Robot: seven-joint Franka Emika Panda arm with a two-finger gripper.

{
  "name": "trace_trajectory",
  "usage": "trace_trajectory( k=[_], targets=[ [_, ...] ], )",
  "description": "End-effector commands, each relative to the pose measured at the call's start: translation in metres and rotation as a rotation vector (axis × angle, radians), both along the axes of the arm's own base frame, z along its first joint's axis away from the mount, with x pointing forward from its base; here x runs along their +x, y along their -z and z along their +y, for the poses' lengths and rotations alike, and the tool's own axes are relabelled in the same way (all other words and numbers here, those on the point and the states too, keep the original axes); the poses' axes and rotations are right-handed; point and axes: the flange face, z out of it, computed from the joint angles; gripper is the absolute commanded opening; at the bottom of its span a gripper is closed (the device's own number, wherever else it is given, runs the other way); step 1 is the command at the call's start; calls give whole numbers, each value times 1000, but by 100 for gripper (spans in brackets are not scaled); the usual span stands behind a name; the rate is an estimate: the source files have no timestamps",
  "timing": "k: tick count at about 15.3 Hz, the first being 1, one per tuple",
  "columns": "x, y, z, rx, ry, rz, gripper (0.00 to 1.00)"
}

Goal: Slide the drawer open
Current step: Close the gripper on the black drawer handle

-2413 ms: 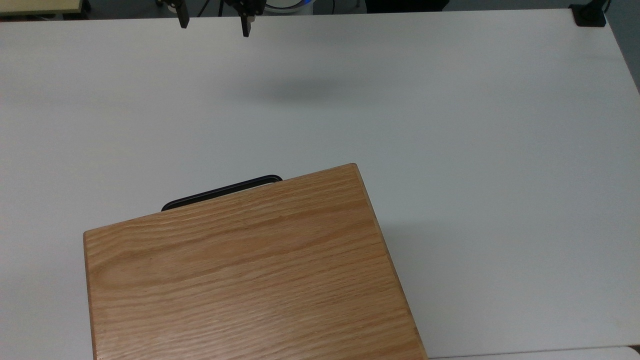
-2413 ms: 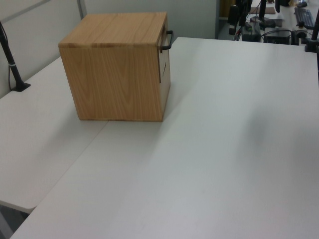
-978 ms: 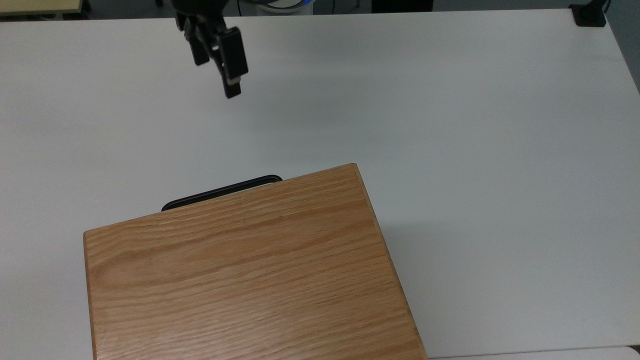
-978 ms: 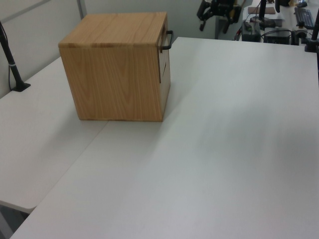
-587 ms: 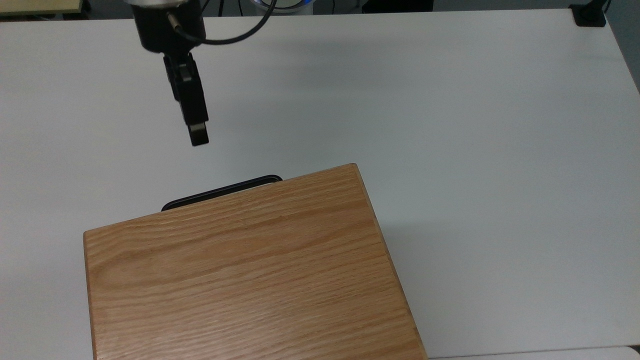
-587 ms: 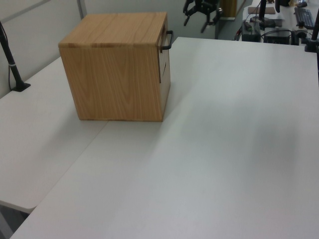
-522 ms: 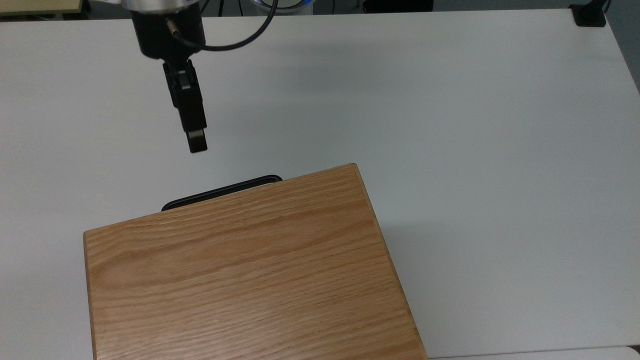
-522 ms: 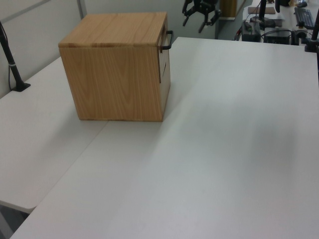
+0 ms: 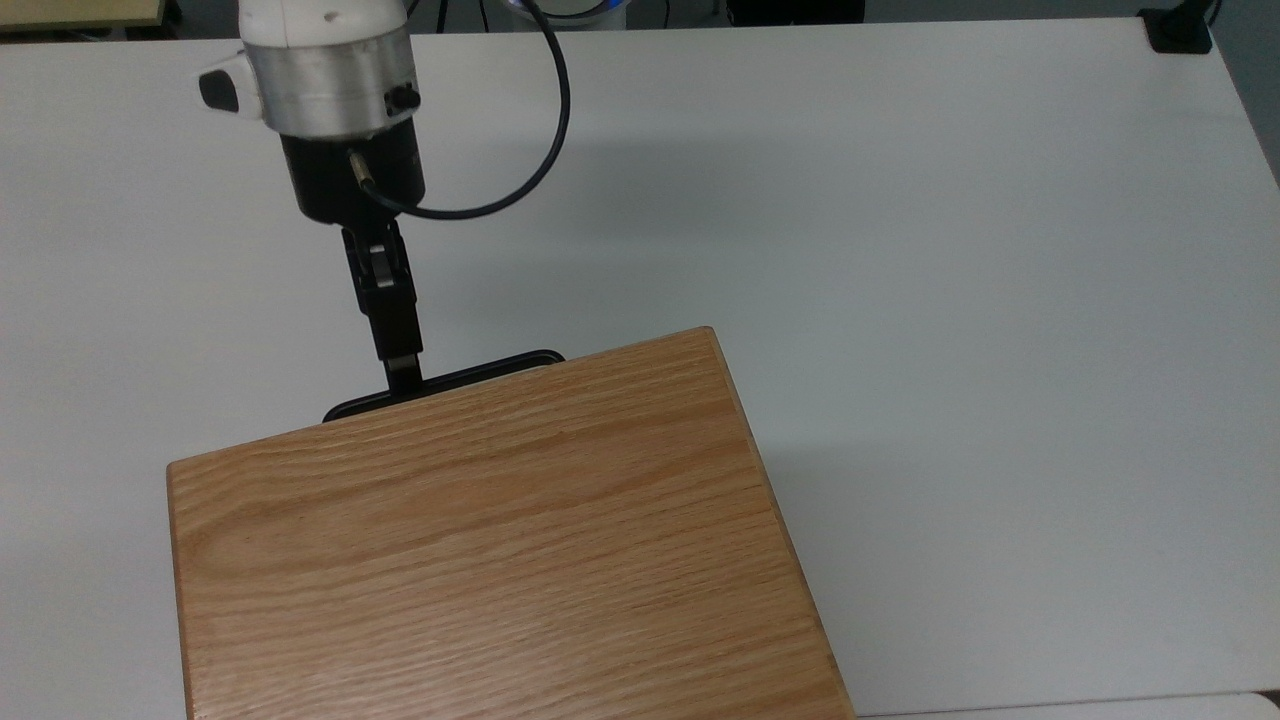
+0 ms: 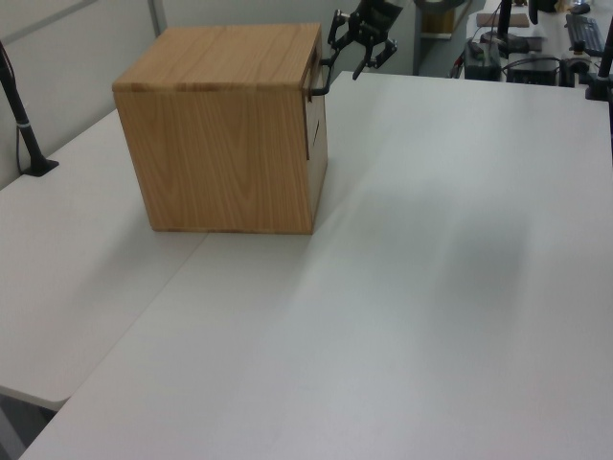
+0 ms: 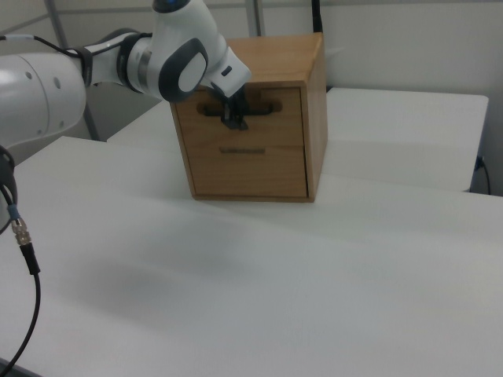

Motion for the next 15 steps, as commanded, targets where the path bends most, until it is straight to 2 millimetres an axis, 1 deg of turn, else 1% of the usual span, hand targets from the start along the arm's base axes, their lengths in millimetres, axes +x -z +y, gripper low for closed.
trace_trajectory(
  k=[1,4,5,6,8,9,10,14,15],
  targets=[
    [9,5,6,15,4,-13,52],
    [8,6,5,13,3,-12,43],
    [8,6,6,14,1,-11,38],
    [8,5,5,13,2,-12,36],
    [7,2,5,9,-1,-14,25],
    [7,2,5,2,-3,-12,23],
    [6,3,6,-9,-7,-8,18],
    [1,4,6,-20,-12,6,14],
    [-2,-4,7,-28,-19,-3,14]
  ],
)
